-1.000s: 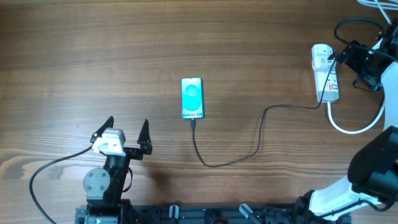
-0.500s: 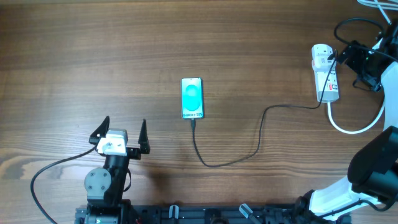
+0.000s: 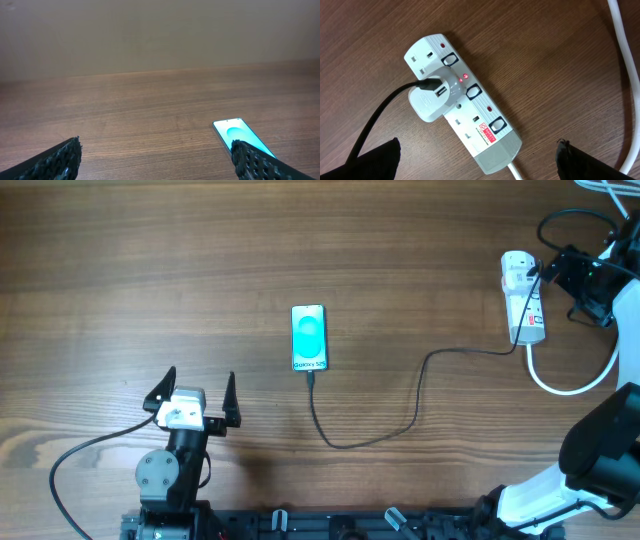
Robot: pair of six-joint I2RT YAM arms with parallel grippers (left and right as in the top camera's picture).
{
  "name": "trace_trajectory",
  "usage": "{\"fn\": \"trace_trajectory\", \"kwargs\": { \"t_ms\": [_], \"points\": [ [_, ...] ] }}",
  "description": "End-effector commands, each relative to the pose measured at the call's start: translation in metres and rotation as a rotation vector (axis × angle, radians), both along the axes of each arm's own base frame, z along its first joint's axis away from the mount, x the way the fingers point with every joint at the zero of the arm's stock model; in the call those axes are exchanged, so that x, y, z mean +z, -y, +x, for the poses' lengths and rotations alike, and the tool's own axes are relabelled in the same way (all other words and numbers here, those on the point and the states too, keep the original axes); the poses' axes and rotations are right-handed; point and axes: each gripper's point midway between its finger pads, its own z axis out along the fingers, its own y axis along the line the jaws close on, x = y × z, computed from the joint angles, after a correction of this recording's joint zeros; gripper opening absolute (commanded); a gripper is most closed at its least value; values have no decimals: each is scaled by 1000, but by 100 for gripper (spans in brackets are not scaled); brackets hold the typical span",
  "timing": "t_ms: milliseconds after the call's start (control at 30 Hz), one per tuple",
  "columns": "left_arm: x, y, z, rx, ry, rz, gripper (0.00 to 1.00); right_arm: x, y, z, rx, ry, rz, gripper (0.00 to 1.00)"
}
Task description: Plug charger to phone and switch on socket
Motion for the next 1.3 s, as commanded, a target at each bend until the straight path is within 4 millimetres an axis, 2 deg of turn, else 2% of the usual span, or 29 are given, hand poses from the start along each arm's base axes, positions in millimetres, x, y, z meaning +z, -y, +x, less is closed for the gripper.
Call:
{"fn": "trace_trajectory", "kwargs": {
  "t_ms": [0,700,933,1033,1200,1267],
  "points": [
    [-2,-1,0,9,4,16,100,5,3,0,10,6,-21,100],
    [-2,-1,0,9,4,16,100,1,3,0,10,-2,-18,100],
    [-2,-1,0,9,4,16,100,12,2,-1,9,23,-28,100],
    [-2,-1,0,9,4,16,100,43,1,-4,8,89,-57,100],
    [-2,-1,0,9,4,16,100,116,-6,-21,7,252,-127,100],
    [-2,-1,0,9,4,16,100,138,-9,-29,6,303,-150,100]
  ]
}}
